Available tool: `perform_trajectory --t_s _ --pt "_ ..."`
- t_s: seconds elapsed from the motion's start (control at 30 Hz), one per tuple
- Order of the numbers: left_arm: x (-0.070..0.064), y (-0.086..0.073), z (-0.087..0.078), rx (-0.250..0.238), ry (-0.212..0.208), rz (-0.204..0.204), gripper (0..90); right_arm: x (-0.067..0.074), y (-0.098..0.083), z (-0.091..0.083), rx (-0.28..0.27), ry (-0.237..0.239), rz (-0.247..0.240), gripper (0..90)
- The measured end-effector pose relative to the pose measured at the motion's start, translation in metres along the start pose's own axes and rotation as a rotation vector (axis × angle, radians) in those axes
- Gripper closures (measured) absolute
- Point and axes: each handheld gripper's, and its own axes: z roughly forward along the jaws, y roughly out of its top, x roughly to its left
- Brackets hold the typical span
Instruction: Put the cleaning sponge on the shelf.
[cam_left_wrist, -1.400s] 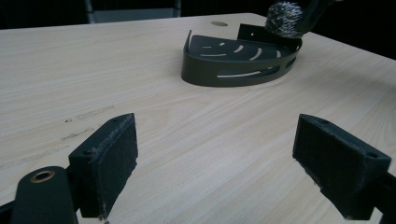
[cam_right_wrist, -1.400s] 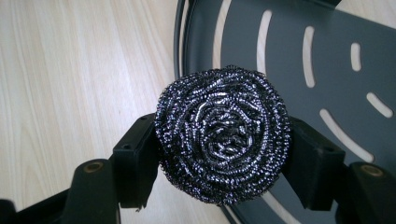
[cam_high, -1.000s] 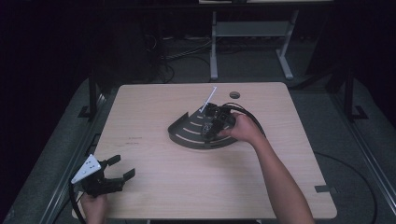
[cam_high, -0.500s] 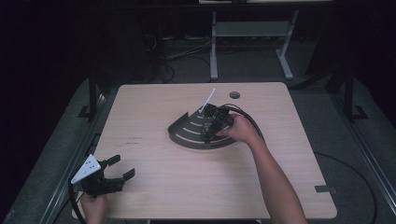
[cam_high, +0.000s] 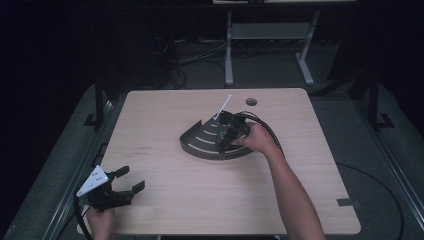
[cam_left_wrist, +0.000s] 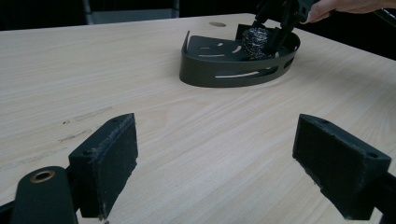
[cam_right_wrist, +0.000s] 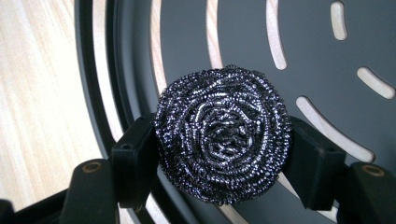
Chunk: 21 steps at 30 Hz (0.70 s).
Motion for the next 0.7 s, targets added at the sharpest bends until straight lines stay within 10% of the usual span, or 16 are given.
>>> perform_trajectory --t_s 0.7 --pt "0.0 0.0 0.0 -0.002 0.002 -0.002 13.3 -0.006 -0.005 0.013 0.007 -0.01 0.03 31.9"
